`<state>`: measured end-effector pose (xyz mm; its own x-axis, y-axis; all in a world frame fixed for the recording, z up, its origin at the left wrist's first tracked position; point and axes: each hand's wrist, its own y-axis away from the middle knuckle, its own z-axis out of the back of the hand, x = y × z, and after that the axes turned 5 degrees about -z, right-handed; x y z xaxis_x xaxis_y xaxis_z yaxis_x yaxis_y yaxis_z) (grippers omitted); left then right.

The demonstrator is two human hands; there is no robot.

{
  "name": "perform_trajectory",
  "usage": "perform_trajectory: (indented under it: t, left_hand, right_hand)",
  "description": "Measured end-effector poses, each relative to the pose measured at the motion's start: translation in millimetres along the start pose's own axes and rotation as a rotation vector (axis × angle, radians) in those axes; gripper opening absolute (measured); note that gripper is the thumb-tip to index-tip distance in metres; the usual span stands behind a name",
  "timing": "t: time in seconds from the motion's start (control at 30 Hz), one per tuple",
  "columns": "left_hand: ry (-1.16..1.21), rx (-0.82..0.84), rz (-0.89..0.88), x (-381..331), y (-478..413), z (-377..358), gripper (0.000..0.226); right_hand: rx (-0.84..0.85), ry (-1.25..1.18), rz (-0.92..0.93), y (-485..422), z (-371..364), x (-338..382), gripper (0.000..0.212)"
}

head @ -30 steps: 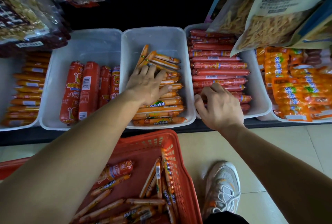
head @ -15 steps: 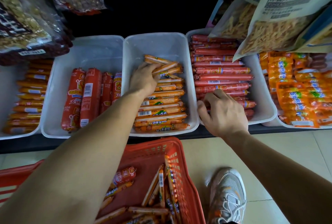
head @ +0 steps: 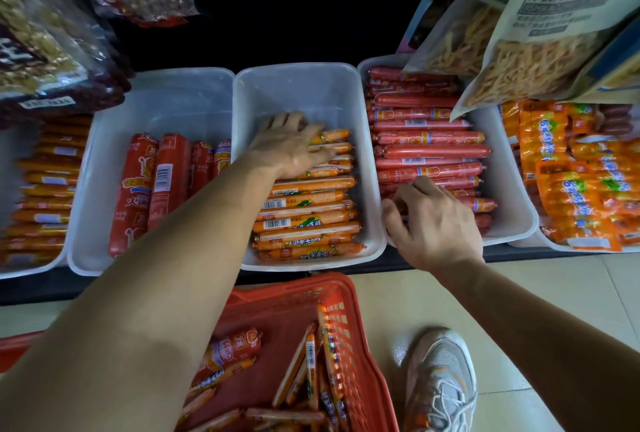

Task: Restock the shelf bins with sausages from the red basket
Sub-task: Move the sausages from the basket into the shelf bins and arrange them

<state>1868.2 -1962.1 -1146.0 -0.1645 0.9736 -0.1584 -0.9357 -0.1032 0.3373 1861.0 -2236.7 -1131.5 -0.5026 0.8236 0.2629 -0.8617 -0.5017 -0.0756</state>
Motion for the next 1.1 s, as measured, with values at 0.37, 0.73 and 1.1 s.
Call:
perform_trajectory:
  t: [0.37,0.73,1.1]
  left_hand:
    - [0.112,0.273,-0.039,-39,74,-4,0.111]
    - [0.041,0.172,-0.075,-37,78,8,0.096]
    - [0.272,0.033,0.179,-12,284,71,0.078]
  right_hand:
    - [0.002,0.014,0.007,0,0,0,0.043]
    - [0.094,0.074,0.013,-2,15,7,0.041]
    - [0.462,0.319,0.238,-3,148,109,0.049]
